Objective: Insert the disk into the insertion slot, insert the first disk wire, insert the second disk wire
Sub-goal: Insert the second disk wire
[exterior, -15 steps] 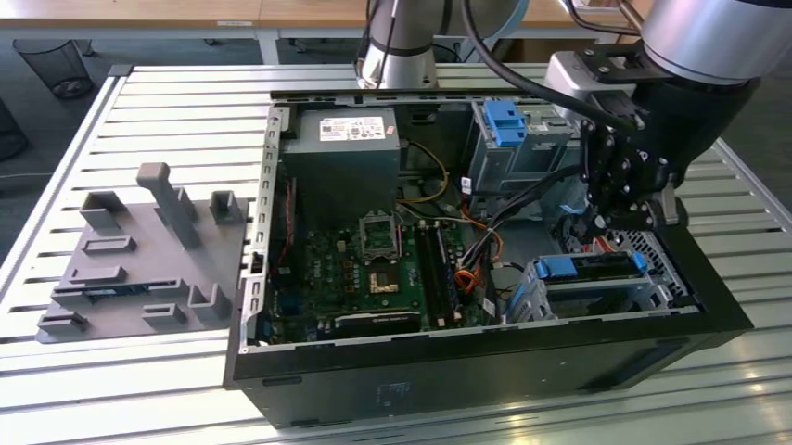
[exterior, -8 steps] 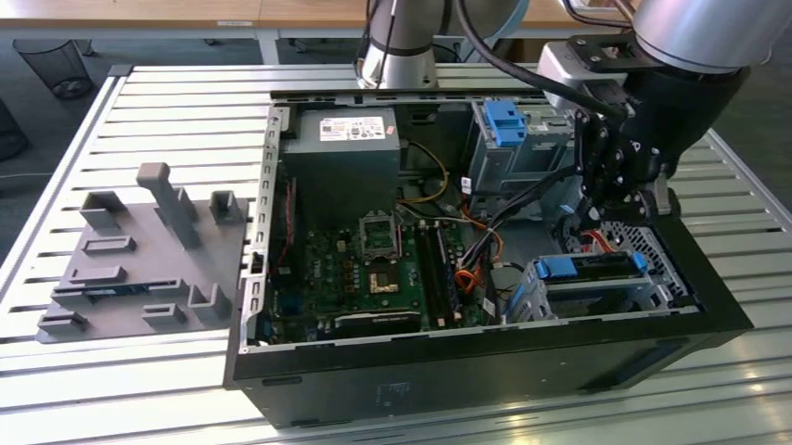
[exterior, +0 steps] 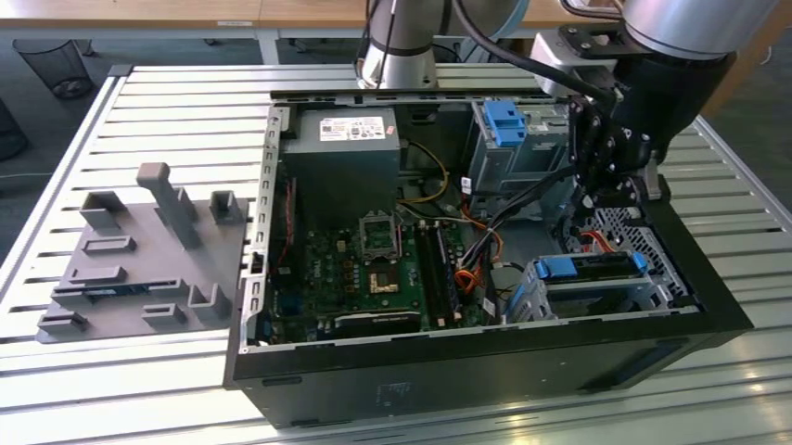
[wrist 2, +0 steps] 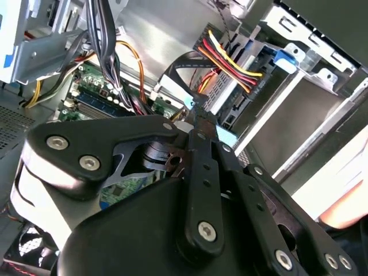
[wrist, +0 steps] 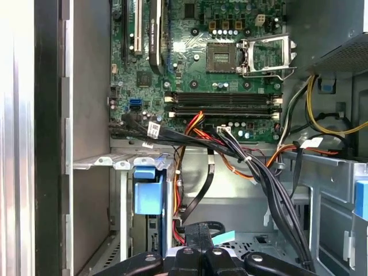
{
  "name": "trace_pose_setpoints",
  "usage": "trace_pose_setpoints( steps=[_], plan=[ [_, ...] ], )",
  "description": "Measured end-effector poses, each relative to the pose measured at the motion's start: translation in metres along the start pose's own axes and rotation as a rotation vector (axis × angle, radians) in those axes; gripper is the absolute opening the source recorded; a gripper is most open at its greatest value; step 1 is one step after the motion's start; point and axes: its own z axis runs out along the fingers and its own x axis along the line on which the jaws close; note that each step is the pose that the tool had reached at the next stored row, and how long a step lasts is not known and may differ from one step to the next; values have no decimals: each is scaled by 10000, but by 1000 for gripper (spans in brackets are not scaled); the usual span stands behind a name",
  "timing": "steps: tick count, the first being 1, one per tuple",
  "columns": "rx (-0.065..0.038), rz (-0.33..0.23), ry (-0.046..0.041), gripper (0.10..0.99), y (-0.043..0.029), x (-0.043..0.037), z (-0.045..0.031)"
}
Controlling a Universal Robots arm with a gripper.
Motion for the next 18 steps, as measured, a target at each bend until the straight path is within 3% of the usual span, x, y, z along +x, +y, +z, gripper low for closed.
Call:
trace_pose_setpoints(
  steps=[6, 7, 9, 10, 12, 13, 18],
  plan=[
    [-1, 160, 75, 114, 1, -63, 12],
    [-3, 216, 88, 173, 1, -66, 17],
    [-5, 338, 112, 184, 1, -68, 27],
    [-6, 391, 123, 239, 1, -69, 31],
    [-7, 474, 137, 239, 2, -71, 40],
    [-7, 492, 138, 306, 2, -72, 44],
    [-8, 540, 185, 306, 3, -72, 74]
  ],
)
